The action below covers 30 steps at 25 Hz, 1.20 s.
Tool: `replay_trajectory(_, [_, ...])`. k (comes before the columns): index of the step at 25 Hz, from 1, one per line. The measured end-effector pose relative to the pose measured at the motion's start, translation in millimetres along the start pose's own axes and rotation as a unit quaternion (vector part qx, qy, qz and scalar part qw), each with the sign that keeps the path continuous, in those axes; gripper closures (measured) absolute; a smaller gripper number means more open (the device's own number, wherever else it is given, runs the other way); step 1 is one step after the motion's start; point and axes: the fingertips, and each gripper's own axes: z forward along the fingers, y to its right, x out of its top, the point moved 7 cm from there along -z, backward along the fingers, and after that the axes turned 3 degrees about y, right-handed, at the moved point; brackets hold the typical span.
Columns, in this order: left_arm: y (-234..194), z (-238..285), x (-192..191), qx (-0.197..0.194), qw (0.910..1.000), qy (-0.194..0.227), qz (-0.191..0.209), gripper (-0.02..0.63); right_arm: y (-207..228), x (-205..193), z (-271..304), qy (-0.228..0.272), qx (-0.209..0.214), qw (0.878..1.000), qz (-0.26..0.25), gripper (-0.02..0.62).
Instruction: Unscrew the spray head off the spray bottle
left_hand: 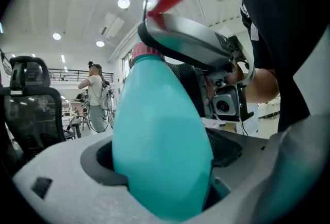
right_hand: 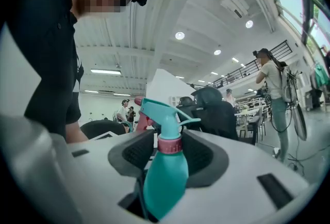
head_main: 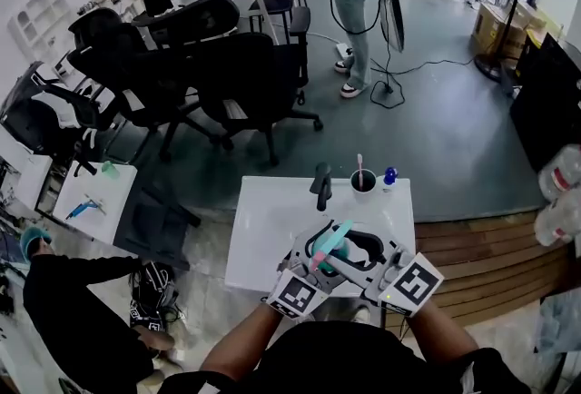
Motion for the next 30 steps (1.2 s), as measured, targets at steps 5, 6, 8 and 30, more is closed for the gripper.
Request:
replay_trajectory(5, [3.2, 1.8, 0.8, -0.003, 1.0000, -0.006, 0.002, 0.146, 0.3, -3.1, -1.4, -0.002, -0.033, 0.999, -0.020, 0.440])
replay_trajectory(6, [3.7, 1.8, 0.6, -0.005, 1.0000, -0.005, 0.000, 0.146, 0.2, -3.4, -1.7, -0.002, -0.033, 0.999, -0.021, 0.442])
replay_trajectory(8, [5.3, 1.3, 0.9, -0.014, 0.9999, 0.001, -0.007, 0.146, -0.8, -2.7, -1.4, -0.004, -0.021, 1.000, -0.017, 0.443])
replay_trajectory(30, [40.1, -13.0, 2.1, -0.231, 0.9726, 0.002, -0.024, 0.146, -7.6, 24.3, -20.2, 0.010, 0.241, 0.970, 0.019, 0.443])
